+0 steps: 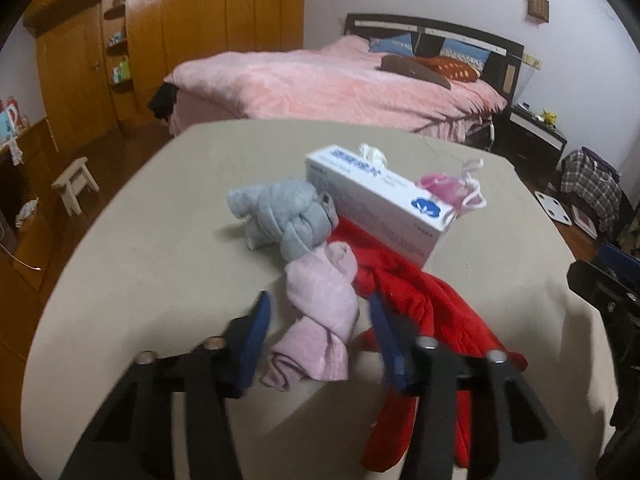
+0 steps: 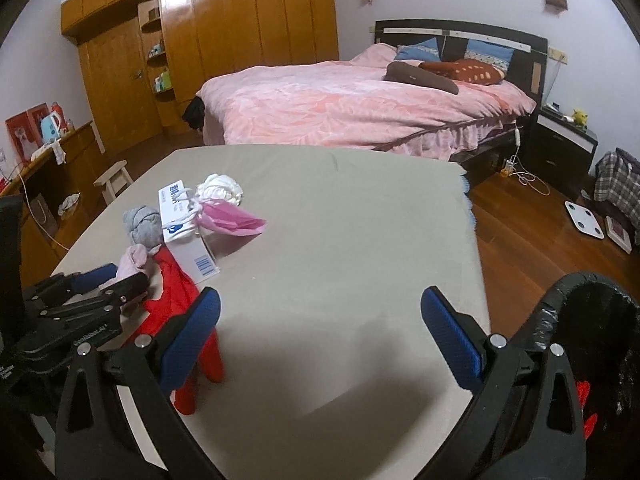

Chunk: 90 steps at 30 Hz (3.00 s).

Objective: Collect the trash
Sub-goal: 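Grasp the red cloth with the right tool while the left grasps the pink sock, then lift the red cloth and pink sock up from the table with both tools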

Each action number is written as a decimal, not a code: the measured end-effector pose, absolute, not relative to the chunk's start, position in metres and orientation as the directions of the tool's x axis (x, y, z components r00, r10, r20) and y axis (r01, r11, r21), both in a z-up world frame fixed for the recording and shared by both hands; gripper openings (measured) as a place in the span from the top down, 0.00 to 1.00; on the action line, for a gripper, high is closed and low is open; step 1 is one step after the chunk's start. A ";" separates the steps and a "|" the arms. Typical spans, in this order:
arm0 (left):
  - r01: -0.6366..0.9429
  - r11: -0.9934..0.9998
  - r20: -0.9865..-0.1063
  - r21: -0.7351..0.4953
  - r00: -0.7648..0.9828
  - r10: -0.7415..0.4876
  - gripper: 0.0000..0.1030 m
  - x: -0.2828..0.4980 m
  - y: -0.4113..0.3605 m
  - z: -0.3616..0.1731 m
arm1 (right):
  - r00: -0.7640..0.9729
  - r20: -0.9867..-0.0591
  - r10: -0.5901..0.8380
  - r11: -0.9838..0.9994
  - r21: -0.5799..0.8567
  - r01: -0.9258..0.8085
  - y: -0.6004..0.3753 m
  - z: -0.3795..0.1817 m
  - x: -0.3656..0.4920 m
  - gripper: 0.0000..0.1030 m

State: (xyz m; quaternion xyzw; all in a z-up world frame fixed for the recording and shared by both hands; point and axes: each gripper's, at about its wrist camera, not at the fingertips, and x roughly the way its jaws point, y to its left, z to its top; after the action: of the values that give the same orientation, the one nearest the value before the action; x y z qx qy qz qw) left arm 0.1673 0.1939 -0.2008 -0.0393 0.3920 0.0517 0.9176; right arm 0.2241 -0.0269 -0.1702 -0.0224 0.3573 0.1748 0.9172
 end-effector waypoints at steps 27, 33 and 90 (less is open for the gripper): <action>-0.247 0.969 -0.672 -0.001 0.717 0.182 0.70 0.129 0.257 -0.182 | 0.588 -0.710 0.387 0.893 0.130 -0.431 0.072 -0.188 0.228 0.05; -0.263 0.965 -0.671 -0.020 0.719 0.182 0.70 0.125 0.266 -0.185 | 0.532 -0.757 0.379 0.886 0.130 -0.445 0.087 -0.201 0.231 0.28; -0.084 0.996 -0.575 -0.022 0.816 0.056 0.70 0.120 0.153 -0.097 | 0.634 -0.594 0.496 0.863 0.254 -0.437 -0.038 -0.085 0.177 0.88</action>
State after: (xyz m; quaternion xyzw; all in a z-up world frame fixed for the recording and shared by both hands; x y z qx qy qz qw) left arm 0.1197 0.1527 -0.0972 -0.0233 0.3008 0.0366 0.9527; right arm 0.1772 -0.0381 -0.0849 0.0433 0.3415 0.2582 0.9027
